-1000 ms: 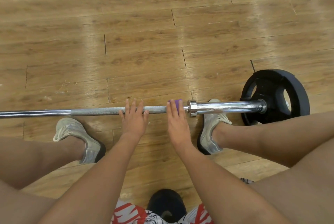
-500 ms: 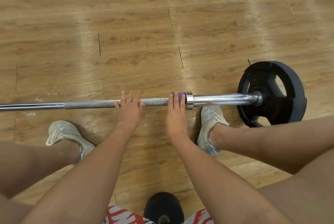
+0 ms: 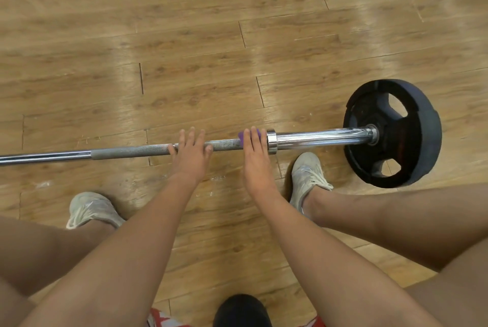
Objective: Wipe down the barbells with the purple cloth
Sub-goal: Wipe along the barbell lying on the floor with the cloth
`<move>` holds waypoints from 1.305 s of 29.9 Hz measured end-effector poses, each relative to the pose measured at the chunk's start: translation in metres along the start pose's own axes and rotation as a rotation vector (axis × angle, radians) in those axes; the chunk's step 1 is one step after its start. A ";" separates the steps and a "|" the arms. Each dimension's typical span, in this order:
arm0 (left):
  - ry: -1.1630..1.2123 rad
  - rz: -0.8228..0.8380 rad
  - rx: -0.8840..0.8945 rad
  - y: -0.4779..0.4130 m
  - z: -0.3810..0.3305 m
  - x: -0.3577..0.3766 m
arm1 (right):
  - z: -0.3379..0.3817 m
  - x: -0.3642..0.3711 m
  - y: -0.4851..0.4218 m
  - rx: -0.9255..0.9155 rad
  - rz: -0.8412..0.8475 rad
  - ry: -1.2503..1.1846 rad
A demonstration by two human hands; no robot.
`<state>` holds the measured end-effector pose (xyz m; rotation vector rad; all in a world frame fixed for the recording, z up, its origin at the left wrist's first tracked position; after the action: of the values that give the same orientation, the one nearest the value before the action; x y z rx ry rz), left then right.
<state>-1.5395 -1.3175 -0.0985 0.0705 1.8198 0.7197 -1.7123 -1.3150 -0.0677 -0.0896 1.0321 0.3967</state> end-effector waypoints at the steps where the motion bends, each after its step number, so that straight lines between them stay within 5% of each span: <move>1: -0.010 0.003 0.020 0.003 -0.007 -0.002 | -0.001 -0.004 0.001 -0.003 -0.012 -0.003; 7: -0.070 -0.034 0.115 0.021 -0.051 -0.018 | -0.010 -0.035 0.008 -0.061 -0.145 -0.042; 14: -0.124 -0.050 0.181 0.021 -0.105 -0.025 | -0.048 -0.100 0.017 0.077 -0.431 -0.079; 24: -0.096 0.058 0.212 0.006 -0.152 0.025 | -0.105 -0.052 0.001 0.053 -0.028 0.050; 32: -0.044 0.107 0.095 0.004 -0.159 0.041 | -0.099 -0.044 -0.009 -0.092 0.020 0.109; 39: -0.011 0.126 0.069 0.007 -0.158 0.044 | -0.093 -0.041 0.002 0.072 -0.012 0.052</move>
<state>-1.6968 -1.3640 -0.1016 0.2355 1.8413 0.7430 -1.8074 -1.3483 -0.0804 -0.0413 1.0957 0.3473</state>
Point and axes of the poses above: each hand's wrist, its own y-axis away from the middle knuckle, its own x-axis out of the palm, z = x × y, the point moved 8 cm from there along -y, towards the middle knuckle, and after that the axes turned 10 degrees about -x, right-handed, at the moved point
